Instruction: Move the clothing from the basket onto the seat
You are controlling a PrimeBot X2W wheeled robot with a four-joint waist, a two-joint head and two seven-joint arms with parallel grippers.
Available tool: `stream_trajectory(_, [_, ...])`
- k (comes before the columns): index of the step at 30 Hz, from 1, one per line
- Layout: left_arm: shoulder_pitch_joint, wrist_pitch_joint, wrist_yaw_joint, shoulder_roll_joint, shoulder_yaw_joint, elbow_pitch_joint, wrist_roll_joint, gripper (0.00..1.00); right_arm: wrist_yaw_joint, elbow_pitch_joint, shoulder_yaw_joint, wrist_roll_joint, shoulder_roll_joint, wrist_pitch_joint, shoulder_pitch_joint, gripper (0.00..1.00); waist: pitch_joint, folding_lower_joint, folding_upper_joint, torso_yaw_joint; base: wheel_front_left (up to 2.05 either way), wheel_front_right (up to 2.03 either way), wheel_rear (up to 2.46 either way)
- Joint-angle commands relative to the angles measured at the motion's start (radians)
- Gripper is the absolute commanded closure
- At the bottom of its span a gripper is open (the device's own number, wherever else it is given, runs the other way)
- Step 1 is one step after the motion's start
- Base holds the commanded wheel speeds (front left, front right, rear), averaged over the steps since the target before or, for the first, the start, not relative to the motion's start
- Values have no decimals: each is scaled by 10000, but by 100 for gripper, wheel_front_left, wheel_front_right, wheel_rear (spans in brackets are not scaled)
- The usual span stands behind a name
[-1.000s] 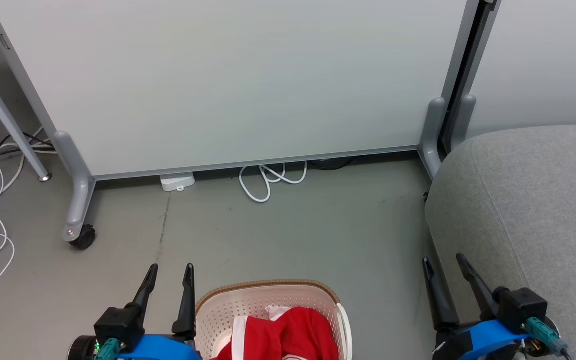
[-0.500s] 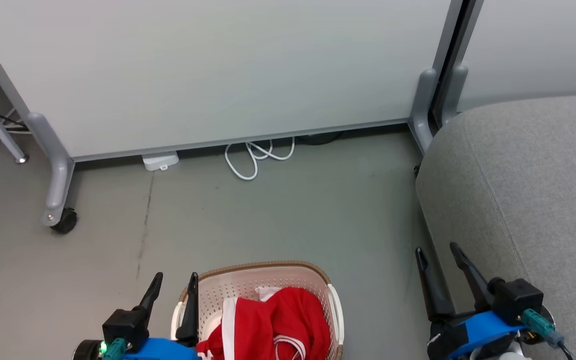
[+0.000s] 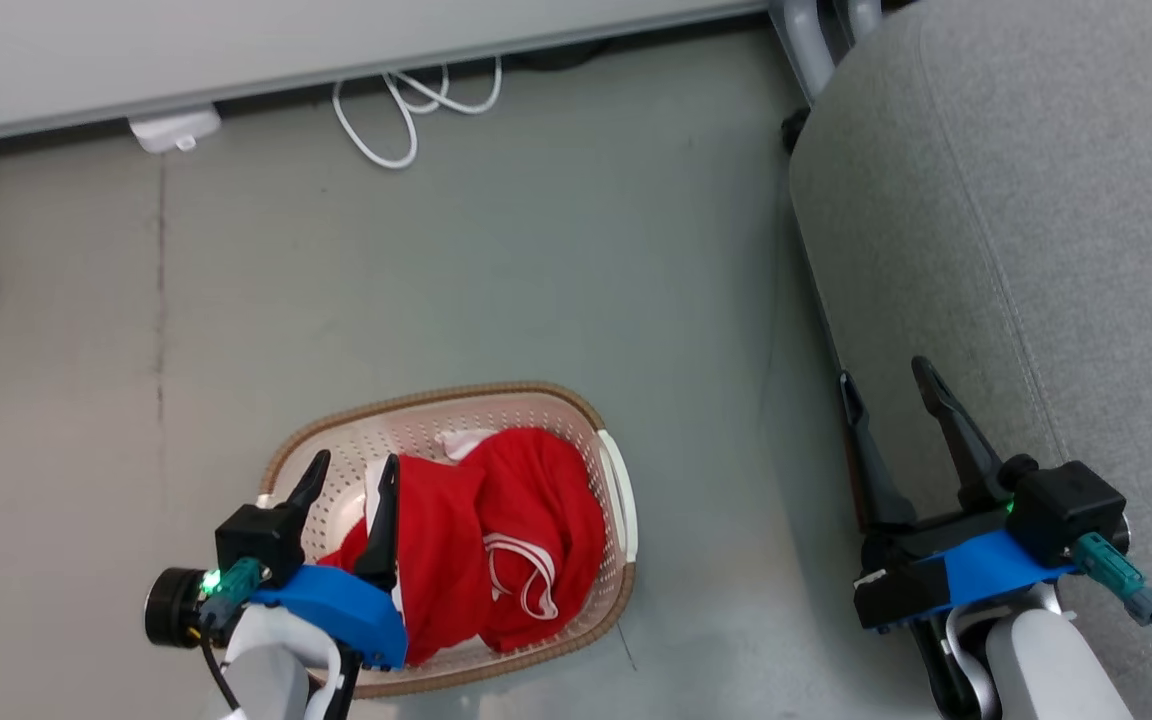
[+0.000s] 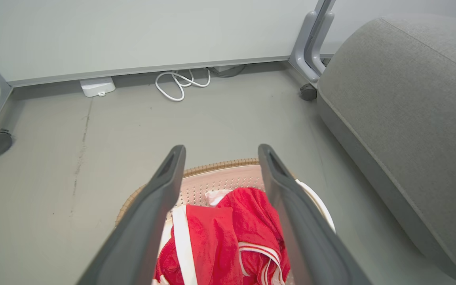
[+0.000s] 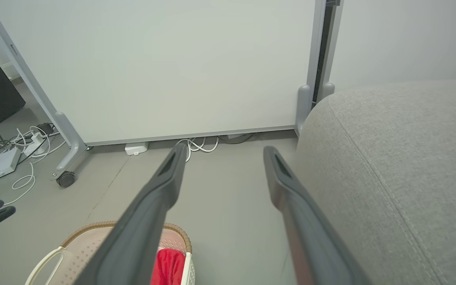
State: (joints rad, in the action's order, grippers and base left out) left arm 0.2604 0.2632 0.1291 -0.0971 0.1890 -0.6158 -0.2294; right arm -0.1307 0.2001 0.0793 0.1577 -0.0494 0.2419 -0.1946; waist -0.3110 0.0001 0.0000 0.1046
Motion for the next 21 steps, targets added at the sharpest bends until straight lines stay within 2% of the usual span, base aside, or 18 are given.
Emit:
stream_trajectory(1, [451,24,27,-110,115,-192,-71,0,-1,-131,83,52,-18,33,-257,0,-1222,-1,0,546,0,0,0])
stream_trajectory(11, [2206,26,26,-577,636,-1576,-62,0,-1,-741,30,321,-13,163,-1066,0,-3276,-1,0,1389,0,0,0])
stream_trajectory(14, [2755,26,27,-719,730,-2401,-144,0,-1,-857,13,553,-10,215,-1280,0,-3868,-1,0,1705,0,0,0])
stream_trajectory(21, [3845,-112,24,-995,1082,-3592,-302,0,-1,-1080,318,987,-10,241,-1572,0,-4915,-1,0,2059,0,0,0])
